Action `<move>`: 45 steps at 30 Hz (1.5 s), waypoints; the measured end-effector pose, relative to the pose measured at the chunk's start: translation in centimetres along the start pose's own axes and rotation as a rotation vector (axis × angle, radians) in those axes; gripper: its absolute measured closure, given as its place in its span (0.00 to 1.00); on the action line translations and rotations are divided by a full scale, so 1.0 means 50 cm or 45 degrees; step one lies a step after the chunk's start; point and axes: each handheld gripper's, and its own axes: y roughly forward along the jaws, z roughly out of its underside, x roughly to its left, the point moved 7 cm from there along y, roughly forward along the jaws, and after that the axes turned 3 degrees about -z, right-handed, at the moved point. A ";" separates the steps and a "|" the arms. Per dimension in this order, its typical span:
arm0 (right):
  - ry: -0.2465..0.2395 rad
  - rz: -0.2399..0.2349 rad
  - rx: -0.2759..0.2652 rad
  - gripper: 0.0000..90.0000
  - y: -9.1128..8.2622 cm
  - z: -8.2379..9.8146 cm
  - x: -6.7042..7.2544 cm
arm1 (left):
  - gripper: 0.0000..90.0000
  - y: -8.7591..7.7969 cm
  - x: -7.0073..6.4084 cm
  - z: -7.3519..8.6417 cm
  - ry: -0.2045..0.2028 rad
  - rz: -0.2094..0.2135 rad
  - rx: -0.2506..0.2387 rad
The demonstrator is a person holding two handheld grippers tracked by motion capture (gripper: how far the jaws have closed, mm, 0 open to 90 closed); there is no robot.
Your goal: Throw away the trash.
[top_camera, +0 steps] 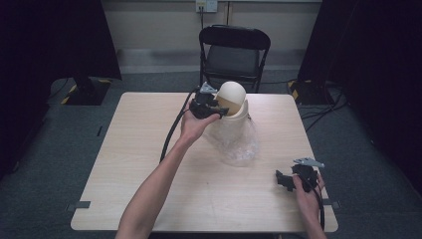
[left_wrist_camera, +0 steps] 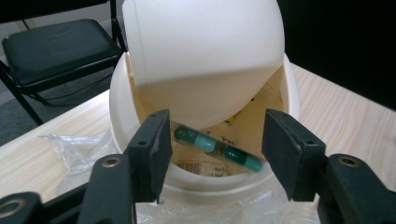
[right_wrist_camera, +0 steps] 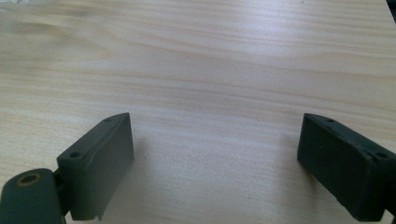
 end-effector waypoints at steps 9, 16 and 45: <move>0.000 -0.001 0.000 0.11 0.000 0.000 0.000 | 0.29 -0.008 -0.002 -0.002 -0.027 0.021 -0.008; 0.000 -0.001 0.000 0.11 0.000 0.000 0.000 | 0.19 -0.034 0.006 0.001 -0.033 0.024 -0.033; -0.001 0.000 0.000 0.11 0.000 0.000 0.000 | 0.18 -0.149 0.046 0.096 -0.064 -0.015 -0.022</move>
